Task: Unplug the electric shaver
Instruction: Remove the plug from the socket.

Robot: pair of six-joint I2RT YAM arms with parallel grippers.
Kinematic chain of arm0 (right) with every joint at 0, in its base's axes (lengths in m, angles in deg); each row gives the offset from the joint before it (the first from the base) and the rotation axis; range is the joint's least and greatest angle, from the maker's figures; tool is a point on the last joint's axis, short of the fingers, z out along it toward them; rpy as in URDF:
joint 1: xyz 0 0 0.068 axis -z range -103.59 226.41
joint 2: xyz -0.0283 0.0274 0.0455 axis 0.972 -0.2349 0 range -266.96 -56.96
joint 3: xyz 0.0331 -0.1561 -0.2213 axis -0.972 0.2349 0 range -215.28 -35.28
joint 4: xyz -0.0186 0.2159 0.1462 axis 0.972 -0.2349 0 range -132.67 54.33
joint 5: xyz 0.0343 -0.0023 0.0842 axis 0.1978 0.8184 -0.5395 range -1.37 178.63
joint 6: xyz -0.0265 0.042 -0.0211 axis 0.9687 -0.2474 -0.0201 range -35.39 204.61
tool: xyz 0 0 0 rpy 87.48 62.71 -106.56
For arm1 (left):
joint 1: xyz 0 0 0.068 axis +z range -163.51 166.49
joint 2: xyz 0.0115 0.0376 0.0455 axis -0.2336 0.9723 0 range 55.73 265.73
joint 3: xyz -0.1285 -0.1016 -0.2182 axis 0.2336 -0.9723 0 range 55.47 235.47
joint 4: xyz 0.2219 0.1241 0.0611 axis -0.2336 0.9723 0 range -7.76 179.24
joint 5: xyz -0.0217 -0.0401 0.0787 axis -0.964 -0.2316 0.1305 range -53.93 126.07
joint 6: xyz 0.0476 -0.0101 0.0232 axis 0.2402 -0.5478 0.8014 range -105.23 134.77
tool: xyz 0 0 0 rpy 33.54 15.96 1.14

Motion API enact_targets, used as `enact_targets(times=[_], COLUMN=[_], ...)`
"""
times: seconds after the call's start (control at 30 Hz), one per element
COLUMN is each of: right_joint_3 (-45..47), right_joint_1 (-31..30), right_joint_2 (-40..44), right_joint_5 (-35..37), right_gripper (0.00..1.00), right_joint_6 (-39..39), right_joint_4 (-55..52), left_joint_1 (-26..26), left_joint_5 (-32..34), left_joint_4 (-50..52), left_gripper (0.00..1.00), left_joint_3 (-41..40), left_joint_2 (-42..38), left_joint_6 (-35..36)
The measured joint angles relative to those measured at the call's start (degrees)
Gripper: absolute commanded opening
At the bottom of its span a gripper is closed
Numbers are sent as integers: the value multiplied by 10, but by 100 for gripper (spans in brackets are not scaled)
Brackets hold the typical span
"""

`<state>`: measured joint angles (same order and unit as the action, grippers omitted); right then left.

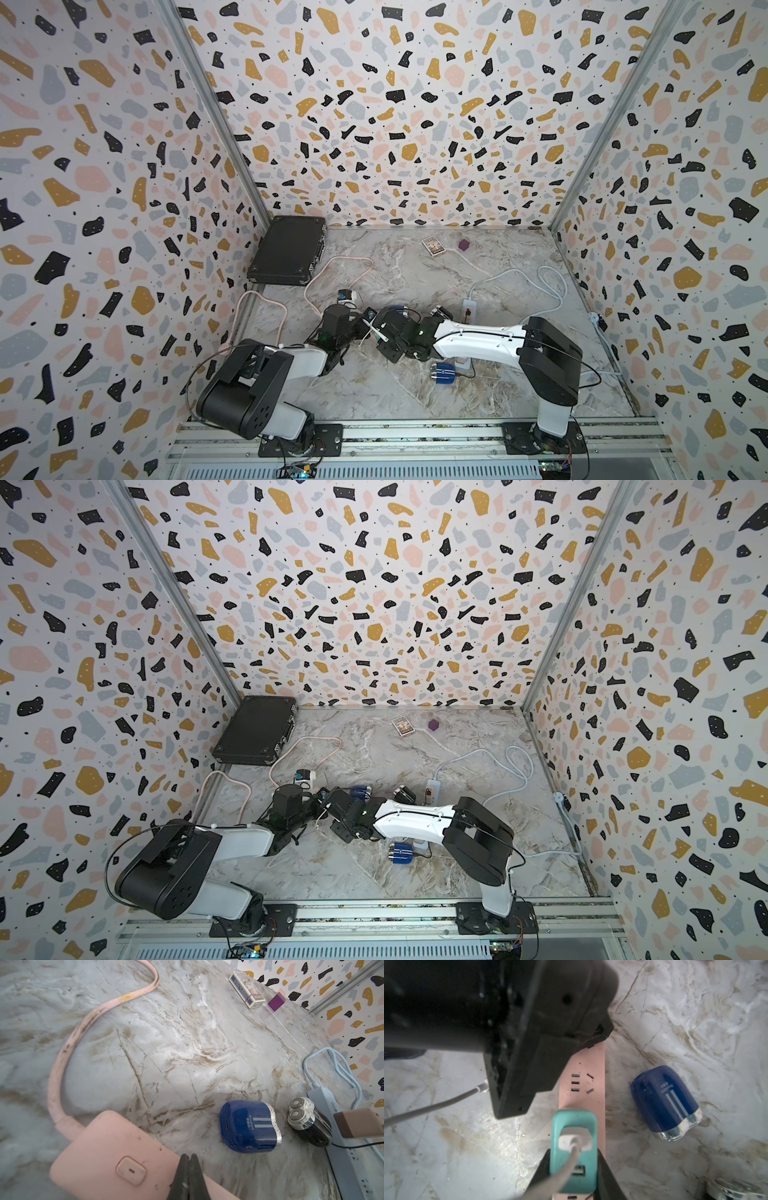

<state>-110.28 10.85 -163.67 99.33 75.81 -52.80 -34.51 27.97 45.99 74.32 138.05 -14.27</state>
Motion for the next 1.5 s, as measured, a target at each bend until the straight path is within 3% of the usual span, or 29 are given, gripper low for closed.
enact_targets(times=[0.37, 0.7, 1.03, 1.3, 1.5], right_joint_3=[-35, -36, -31, -15, -15], right_joint_1=[-3, -3, -1, 9, 16], right_joint_2=[-18, -28, -26, -15, 28], right_joint_5=[18, 28, 35, 30, 54], right_gripper=[0, 0, 0, 0, 0], right_joint_6=[-1, -4, -5, -2, 2], right_joint_4=[-38, -50, -43, -27, -3], left_joint_1=[-31, -57, -76, -84, -84], left_joint_5=[27, 31, 57, 73, 80], left_joint_4=[9, -137, -193, -315, -345], left_gripper=[0, 0, 0, 0, 0], left_joint_3=[-7, -31, -59, -77, -82], left_joint_2=[-16, 64, 74, 144, 158], left_joint_6=[-3, -22, -27, -36, -38])
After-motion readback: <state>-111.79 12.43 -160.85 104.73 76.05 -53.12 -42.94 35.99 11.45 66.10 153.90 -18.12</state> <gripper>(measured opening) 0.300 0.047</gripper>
